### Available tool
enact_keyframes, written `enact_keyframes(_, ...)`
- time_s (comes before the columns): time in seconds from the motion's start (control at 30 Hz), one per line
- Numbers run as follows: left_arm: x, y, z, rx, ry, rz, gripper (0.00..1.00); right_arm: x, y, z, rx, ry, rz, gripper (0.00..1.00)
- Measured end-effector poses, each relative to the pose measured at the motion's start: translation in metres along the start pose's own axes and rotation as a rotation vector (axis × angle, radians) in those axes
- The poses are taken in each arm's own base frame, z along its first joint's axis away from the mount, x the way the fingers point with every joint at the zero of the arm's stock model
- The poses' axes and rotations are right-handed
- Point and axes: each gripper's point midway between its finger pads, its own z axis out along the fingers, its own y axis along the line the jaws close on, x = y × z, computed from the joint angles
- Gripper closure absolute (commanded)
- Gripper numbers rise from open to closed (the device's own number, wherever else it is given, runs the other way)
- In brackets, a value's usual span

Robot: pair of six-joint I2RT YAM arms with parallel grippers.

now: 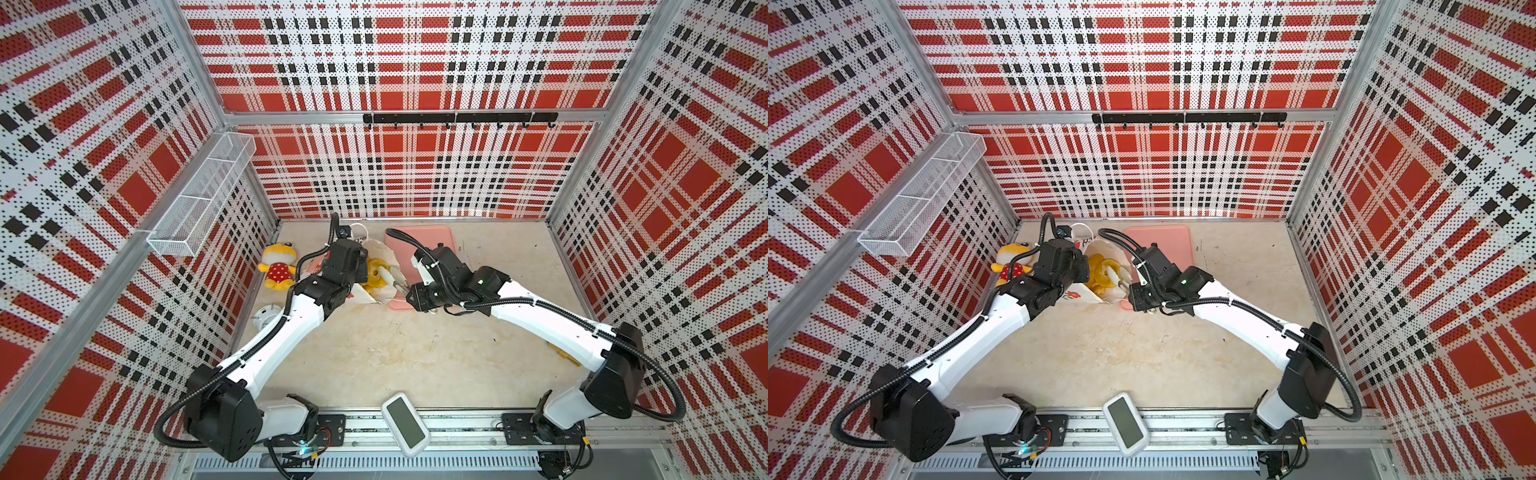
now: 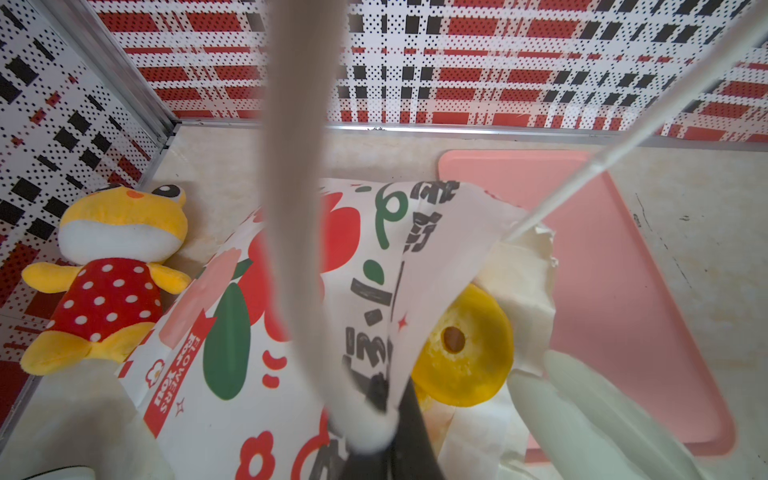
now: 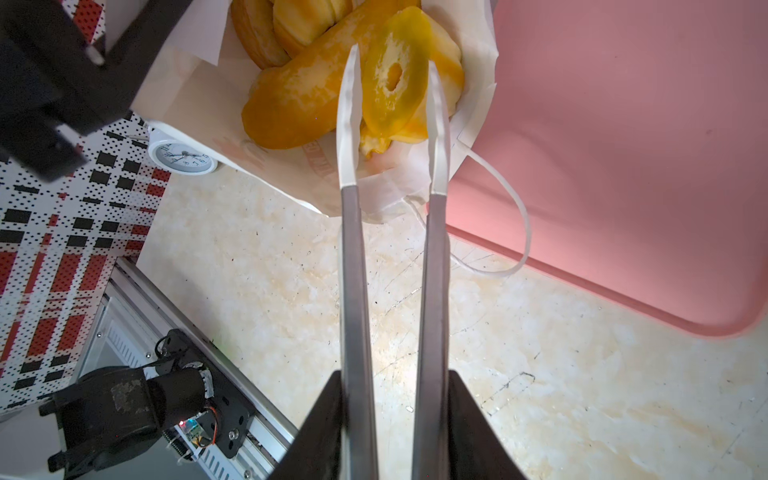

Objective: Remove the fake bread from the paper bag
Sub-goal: 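Pinch the yellow bread ring with the tongs and pull it out of the bag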

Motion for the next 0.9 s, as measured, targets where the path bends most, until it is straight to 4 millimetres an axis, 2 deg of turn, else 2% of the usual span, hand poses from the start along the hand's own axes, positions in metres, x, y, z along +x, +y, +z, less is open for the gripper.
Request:
enact_keyframes(0.3, 0.011, -0.006, 0.002, 0.02, 0.018, 0.024, 1.0, 0.007, -0.02, 0.019, 0.055, 0.065, 0.056, 0.59)
enact_keyframes(0.9, 0.026, -0.019, 0.005, 0.065, 0.032, 0.107, 1.0, 0.005, -0.007, 0.026, -0.034, 0.081, 0.093, 0.55)
